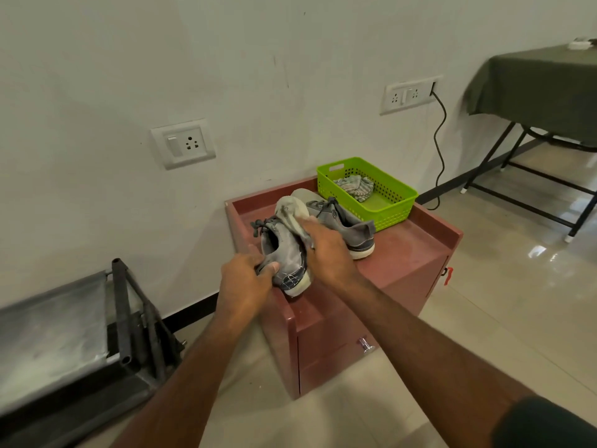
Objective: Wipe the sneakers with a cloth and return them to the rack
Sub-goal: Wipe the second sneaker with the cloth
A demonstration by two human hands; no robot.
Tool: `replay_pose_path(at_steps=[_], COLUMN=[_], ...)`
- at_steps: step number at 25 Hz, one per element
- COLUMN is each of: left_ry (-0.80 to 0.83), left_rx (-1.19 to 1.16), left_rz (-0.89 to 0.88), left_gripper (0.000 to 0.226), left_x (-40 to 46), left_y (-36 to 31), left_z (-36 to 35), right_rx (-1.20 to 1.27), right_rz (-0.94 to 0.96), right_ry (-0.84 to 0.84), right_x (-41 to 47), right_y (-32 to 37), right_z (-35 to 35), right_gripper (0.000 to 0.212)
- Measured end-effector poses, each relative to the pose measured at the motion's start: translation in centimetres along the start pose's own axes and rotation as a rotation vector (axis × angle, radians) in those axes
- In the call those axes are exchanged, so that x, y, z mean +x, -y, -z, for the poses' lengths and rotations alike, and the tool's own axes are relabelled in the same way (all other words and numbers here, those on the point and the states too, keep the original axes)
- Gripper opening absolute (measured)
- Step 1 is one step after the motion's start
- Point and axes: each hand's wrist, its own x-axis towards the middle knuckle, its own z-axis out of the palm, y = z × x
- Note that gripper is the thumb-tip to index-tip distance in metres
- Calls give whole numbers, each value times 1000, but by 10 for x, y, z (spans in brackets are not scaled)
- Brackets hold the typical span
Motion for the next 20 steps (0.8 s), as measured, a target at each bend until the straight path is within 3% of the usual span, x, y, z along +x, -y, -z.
replay_pose_path(at_steps=[6,9,11,13,17,20], left_ry=[-9,28,17,12,23,10], left_rx=[0,-5,5,58,67,84], left_rz=[-9,2,0,-19,-47,-50], left_gripper=[20,34,29,24,18,22], left_x=[-7,-14,-14,-10,-8,-4], left_y=[-7,-6,-5,-4,-1,1], left_z=[-10,-16,-14,-9,-8,-11], right_rx=[-167,-117,-71,7,211,157], right_rz=[181,130,22,-102,-159,-92], right_ry=[396,553,661,516,-65,-195], right_x=[-35,-56,-64,-66,-58,-39], right_y=[10,-1,-11,-15,-6,-1], right_z=[26,56,78,91,72,42], right_gripper=[64,54,40,37,39,42])
